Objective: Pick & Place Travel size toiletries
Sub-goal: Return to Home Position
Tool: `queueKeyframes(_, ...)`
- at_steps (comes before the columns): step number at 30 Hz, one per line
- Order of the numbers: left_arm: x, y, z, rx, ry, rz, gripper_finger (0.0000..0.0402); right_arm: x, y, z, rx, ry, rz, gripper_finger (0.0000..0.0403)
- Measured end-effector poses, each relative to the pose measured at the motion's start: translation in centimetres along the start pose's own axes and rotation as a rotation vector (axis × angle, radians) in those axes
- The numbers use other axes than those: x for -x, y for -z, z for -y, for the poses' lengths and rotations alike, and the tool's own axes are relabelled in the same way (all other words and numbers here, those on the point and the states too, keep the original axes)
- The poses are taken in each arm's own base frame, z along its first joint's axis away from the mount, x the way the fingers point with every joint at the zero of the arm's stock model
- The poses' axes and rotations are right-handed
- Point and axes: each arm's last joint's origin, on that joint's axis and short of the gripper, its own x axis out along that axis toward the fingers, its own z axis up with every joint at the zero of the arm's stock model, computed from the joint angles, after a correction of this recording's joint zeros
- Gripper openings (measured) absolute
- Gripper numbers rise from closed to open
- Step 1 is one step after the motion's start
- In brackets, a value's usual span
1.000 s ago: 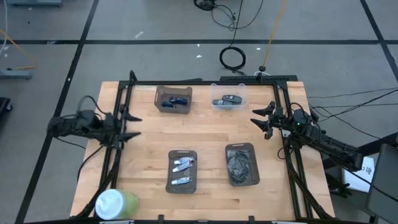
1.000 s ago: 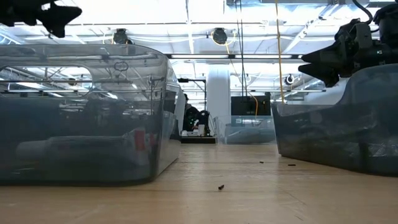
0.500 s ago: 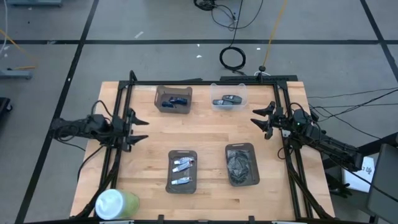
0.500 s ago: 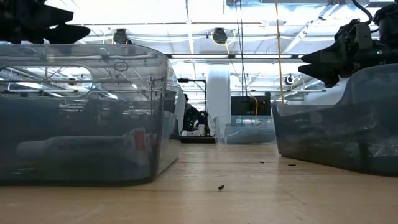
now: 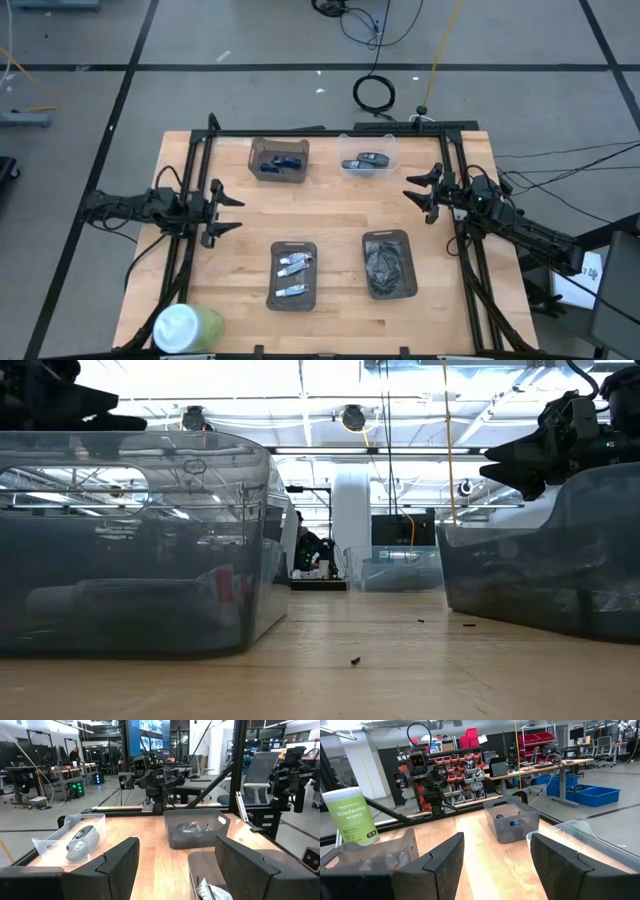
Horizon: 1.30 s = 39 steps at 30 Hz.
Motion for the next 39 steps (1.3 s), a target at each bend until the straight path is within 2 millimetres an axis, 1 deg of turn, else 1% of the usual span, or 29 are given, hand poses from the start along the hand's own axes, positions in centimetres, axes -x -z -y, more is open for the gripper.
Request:
queueKeyframes(7, -0.2, 1.0, 0.1, 0.017, 0.000, -0.022, 0.0255, 0.0, 0.0, 0.0, 0.000, 0.000, 0.000, 0.0215)
queueKeyframes(12, -0.4, 1.6, 0.1, 0.015, -0.001, -0.002, 0.0255, 0.0, 0.0, 0.0, 0.000, 0.000, 0.000, 0.0218)
queueKeyframes(16, -0.5, 2.3, 0.1, 0.017, 0.001, -0.030, 0.0255, 0.0, 0.0, 0.0, 0.000, 0.000, 0.000, 0.0219)
queueKeyframes(28, -0.6, 2.6, 0.2, 0.019, 0.011, -0.021, 0.0255, 0.0, 0.0, 0.0, 0.000, 0.000, 0.000, 0.0216)
queueKeyframes(35, -0.6, 2.6, 0.2, -0.101, 0.010, -0.023, 0.0255, 0.0, 0.0, 0.0, 0.000, 0.000, 0.000, 0.0219)
queueKeyframes(39, -0.6, 2.5, 0.2, -0.111, 0.009, -0.015, 0.0255, 0.0, 0.0, 0.0, 0.000, 0.000, 0.000, 0.0219)
